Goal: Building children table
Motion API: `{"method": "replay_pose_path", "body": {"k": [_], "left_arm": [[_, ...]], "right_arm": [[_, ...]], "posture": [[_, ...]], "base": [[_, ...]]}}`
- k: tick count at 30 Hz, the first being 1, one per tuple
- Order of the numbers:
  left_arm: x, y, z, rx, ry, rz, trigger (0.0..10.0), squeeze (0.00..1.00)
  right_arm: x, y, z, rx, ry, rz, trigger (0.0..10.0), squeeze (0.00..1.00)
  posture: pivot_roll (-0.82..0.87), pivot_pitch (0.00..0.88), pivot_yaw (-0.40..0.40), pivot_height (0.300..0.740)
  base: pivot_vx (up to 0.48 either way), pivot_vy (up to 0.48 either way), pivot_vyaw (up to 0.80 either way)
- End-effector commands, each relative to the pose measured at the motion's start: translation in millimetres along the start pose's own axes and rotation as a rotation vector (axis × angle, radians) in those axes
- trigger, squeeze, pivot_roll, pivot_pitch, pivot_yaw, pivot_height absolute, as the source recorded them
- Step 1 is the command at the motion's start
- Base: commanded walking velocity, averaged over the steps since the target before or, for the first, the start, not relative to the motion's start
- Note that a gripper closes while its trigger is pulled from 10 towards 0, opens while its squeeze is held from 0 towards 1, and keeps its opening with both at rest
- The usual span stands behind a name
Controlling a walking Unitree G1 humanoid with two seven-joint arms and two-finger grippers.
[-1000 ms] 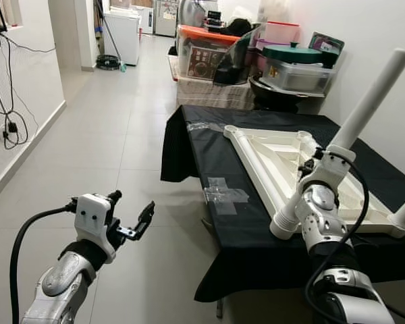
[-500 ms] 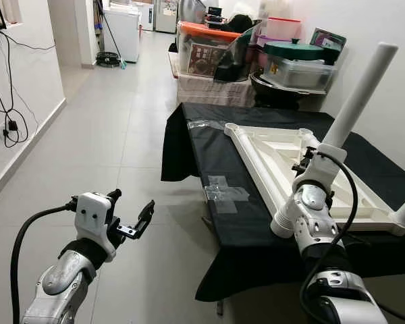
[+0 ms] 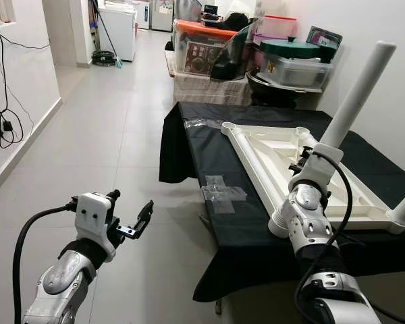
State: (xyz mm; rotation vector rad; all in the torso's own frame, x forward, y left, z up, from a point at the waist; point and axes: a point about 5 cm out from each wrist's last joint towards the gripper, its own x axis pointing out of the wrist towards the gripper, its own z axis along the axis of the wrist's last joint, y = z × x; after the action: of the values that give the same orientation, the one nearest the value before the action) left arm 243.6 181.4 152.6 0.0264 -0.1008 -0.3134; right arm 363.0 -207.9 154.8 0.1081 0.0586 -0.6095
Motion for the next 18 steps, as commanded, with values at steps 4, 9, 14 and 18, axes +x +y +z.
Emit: {"method": "replay_pose_path", "body": {"k": [4, 9, 14, 18], "left_arm": [[3.7, -2.6, -0.5, -0.004, -0.007, 0.0, 10.0, 0.0], [4.2, -3.1, -0.7, -0.006, -0.009, 0.004, 10.0, 0.0], [4.3, -2.8, -0.8, -0.008, -0.012, 0.008, 10.0, 0.0], [4.4, -3.1, -1.4, -0.009, -0.011, 0.011, 10.0, 0.0]], "right_arm": [[-5.5, -16.8, -37.9, -0.087, 0.154, -0.117, 10.0, 0.0], [-8.7, -15.4, -40.2, -0.091, 0.158, -0.151, 10.0, 0.0], [-12.3, -9.4, -42.0, -0.098, 0.167, -0.164, 10.0, 0.0], [-15.4, -3.1, -43.8, -0.083, 0.183, -0.153, 10.0, 0.0]], "posture": [[0.13, 0.0, -0.127, 0.74], [0.13, 0.0, -0.129, 0.74], [0.12, 0.0, -0.13, 0.74], [0.12, 0.0, -0.13, 0.74]], "base": [[0.0, 0.0, 0.0], [0.0, 0.0, 0.0], [0.0, 0.0, 0.0], [0.0, 0.0, 0.0]]}}
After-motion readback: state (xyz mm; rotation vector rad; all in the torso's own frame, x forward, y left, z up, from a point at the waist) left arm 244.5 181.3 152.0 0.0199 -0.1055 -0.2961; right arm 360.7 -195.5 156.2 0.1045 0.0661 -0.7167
